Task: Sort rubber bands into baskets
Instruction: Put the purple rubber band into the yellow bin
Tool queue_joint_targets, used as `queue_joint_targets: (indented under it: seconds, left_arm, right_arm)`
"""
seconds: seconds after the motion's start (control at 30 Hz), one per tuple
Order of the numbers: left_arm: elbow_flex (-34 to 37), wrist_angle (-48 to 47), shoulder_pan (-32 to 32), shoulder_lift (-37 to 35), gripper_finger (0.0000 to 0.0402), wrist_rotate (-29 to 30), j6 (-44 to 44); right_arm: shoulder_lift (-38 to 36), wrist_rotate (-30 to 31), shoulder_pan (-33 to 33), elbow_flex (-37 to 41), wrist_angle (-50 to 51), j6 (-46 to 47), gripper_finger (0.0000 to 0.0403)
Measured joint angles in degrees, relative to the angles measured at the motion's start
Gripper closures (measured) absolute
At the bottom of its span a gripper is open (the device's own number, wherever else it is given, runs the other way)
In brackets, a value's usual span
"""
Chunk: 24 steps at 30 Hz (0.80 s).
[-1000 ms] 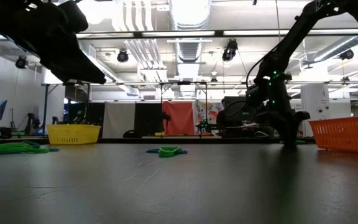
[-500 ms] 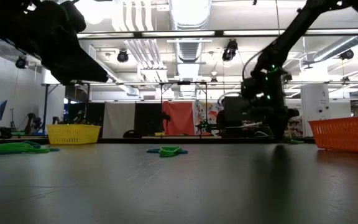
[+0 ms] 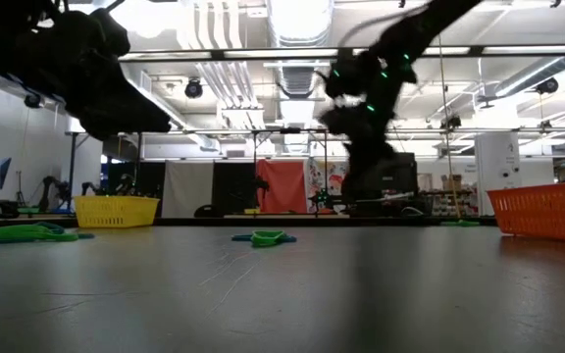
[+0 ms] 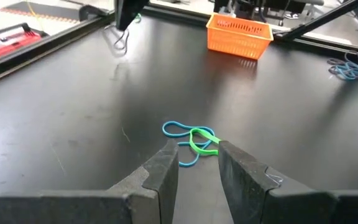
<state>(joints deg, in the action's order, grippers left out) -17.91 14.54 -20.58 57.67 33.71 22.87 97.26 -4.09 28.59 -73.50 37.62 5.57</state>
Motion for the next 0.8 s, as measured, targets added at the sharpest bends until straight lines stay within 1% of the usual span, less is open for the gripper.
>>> queue_joint_targets:
  seconds: [0.1, 0.2, 0.3, 0.37, 0.5, 0.67, 0.73, 0.8]
  left_arm:
    - [0.0, 0.31, -0.02, -0.03, 0.0303, 0.28, -0.99]
    - [-0.06, -0.56, -0.02, -0.62, 0.0303, 0.18, -2.56]
    - [-1.42, -5.16, -0.02, -2.31, 0.0303, -0.32, -3.85]
    - [-3.06, -10.28, -0.02, -3.85, 0.0303, -0.36, -3.8]
    - [-6.58, -21.26, -0.02, -6.6, 0.0303, -0.4, -1.39]
    - [-10.14, -35.13, -0.58, -8.91, 0.0303, -1.46, 6.43]
    - [-10.32, -37.7, -1.2, -9.3, 0.0303, -1.42, 8.28]
    - [-9.84, -37.65, -1.64, -9.5, 0.0303, -1.43, 8.52]
  right_arm:
    - [2.5, -0.96, -4.16, -4.02, -5.2, -0.2, 0.0394]
    - [6.05, -1.1, -6.83, -9.12, -9.7, -1.0, 0.0394]
    - [10.96, -1.08, -8.3, -15.36, -10.98, -2.48, 0.0394]
    - [14.69, -1.08, -9.04, -19.7, -11.02, -3.27, 0.0394]
    - [21.11, -1.04, -10.37, -26.97, -9.67, -6.05, 0.0394]
    - [28.6, -1.01, -11.93, -35.37, -4.01, -9.51, 0.0394]
    - [31.38, -0.95, -12.77, -38.78, -0.53, -10.75, 0.0394]
    - [33.61, -0.88, -13.61, -41.64, 2.58, -11.55, 0.0394]
